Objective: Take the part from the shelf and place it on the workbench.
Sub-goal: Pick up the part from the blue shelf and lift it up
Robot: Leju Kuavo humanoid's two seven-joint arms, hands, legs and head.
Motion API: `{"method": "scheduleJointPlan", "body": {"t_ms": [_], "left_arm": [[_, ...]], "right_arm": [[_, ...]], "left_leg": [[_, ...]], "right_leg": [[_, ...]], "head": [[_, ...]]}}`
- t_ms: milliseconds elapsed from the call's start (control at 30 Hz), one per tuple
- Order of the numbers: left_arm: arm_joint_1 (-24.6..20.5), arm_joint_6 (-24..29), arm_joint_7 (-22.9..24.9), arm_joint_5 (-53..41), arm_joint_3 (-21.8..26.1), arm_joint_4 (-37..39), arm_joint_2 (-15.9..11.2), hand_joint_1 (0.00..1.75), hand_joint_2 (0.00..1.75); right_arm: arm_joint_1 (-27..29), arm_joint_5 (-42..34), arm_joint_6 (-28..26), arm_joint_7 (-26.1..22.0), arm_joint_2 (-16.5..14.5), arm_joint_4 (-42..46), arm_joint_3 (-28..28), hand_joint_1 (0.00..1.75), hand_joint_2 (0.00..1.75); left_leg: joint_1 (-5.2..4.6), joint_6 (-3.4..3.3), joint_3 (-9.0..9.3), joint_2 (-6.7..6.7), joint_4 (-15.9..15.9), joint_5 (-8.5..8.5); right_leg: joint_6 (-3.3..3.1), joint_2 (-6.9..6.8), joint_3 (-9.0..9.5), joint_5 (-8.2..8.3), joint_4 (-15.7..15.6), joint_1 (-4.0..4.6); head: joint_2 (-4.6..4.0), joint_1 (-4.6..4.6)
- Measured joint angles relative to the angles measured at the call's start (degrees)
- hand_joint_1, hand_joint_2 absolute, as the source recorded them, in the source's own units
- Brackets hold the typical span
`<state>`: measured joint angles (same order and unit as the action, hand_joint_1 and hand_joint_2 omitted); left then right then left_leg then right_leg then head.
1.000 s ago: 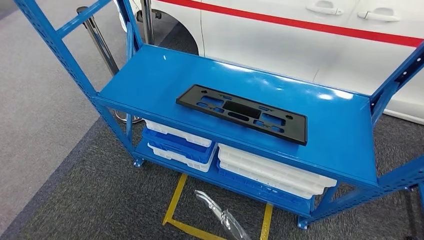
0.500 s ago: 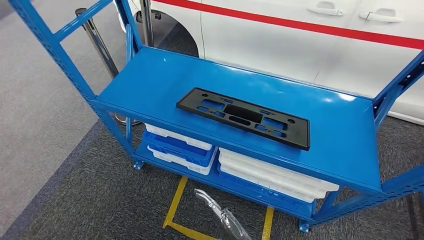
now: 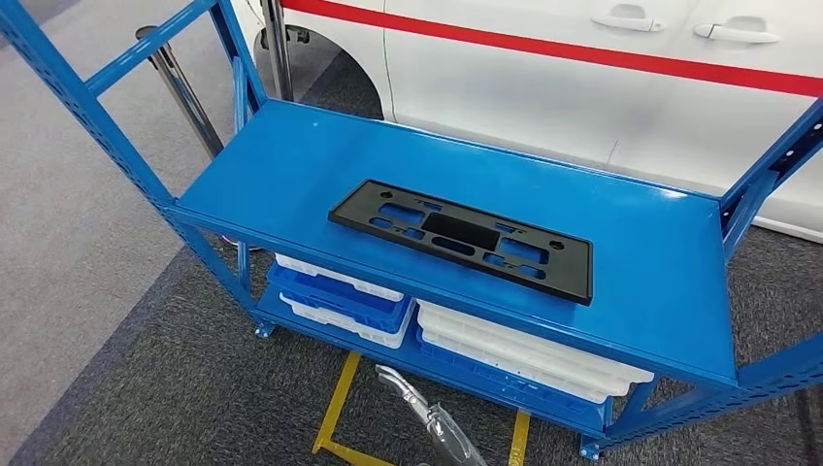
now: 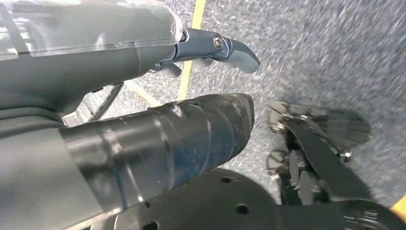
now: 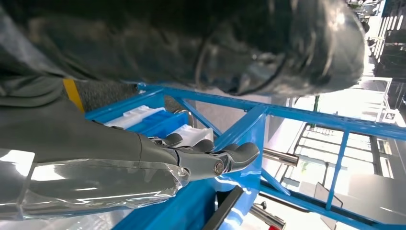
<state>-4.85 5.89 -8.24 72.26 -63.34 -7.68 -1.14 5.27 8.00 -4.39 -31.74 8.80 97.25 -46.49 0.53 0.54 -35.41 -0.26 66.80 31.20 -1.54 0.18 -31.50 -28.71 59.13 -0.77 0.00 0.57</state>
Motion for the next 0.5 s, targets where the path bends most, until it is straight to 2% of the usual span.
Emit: {"method": "scheduleJointPlan", "body": {"t_ms": [33,67,100,167,233,300,367,400,433,500], "left_arm": [[0.1,0.0,0.0,0.0,0.0,0.0,0.0,0.00,0.00],[0.1,0.0,0.0,0.0,0.0,0.1,-0.1,0.00,0.00],[0.0,0.0,0.0,0.0,0.0,0.1,-0.1,0.00,0.00],[-0.1,0.0,0.0,0.0,0.0,0.1,-0.1,0.00,0.00],[0.1,0.1,-0.1,0.0,0.0,0.1,0.0,0.00,0.00],[0.2,0.2,-0.2,0.0,-0.1,0.1,0.0,0.00,0.00],[0.2,0.3,-0.3,0.0,-0.1,0.1,0.1,0.00,0.00],[0.2,0.4,-0.3,0.0,-0.2,0.2,0.1,0.00,0.00],[0.3,0.4,-0.3,0.0,-0.2,0.2,0.2,0.00,0.00],[0.4,0.4,-0.3,0.1,-0.2,0.2,0.4,0.00,0.00]], "right_arm": [[0.0,0.0,0.0,0.0,0.0,0.0,0.0,0.00,0.00],[0.0,0.0,0.0,0.0,0.0,0.0,0.0,0.00,0.00],[0.0,0.0,0.0,0.0,-0.1,0.0,0.0,0.00,0.00],[-0.1,0.0,0.0,-0.1,-0.1,0.0,0.0,0.00,0.00],[-0.1,0.0,-0.1,-0.3,-0.1,0.0,0.0,0.00,0.00],[0.0,0.0,-0.2,-0.4,0.0,0.0,0.1,0.00,0.00],[0.1,0.0,-0.4,-0.5,0.1,0.0,0.1,0.00,0.00],[0.1,0.0,-0.5,-0.5,0.1,0.0,0.1,0.00,0.00],[0.1,0.0,-0.6,-0.5,0.2,0.1,0.1,0.00,0.00],[0.2,0.0,-0.8,-0.5,0.2,0.1,0.1,0.00,0.00]], "left_leg": [[-0.17,-0.42,0.22,0.02,-1.9,-2.00],[-0.37,-0.94,1.23,0.05,-5.2,-4.31],[-0.59,-1.37,2.10,0.06,-7.3,-4.72],[-0.64,-1.91,2.75,0.03,-8.2,-4.17],[-0.37,-2.50,3.89,0.05,-9.1,-4.05],[-0.25,-3.08,4.86,0.13,-9.5,-3.80],[-0.29,-3.36,5.31,0.15,-9.5,-3.28],[-0.30,-3.36,5.68,0.14,-9.5,-2.93],[-0.28,-3.27,6.18,0.11,-9.4,-2.51],[-0.21,-2.92,7.44,0.05,-9.4,-1.53]], "right_leg": [[0.22,0.09,0.72,-0.66,0.0,0.14],[0.53,0.18,1.36,-1.27,0.0,0.21],[0.86,0.16,1.67,-1.46,0.0,0.23],[1.48,0.10,2.00,-1.41,0.1,0.31],[1.95,0.05,1.61,-2.09,1.9,0.30],[2.34,0.05,-1.31,-4.47,7.3,0.14],[2.72,0.04,-6.01,-6.64,14.0,0.02],[2.89,0.03,-7.65,-6.41,15.5,-0.03],[2.95,0.01,-8.31,-5.02,15.0,-0.07],[2.87,-0.05,-6.84,0.32,8.8,-0.12]], "head": [[0.00,0.00],[0.00,0.01],[0.00,0.01],[0.00,0.00],[0.00,0.02],[0.00,0.03],[0.00,0.02],[0.00,0.01],[0.00,0.01],[0.00,0.03]]}}
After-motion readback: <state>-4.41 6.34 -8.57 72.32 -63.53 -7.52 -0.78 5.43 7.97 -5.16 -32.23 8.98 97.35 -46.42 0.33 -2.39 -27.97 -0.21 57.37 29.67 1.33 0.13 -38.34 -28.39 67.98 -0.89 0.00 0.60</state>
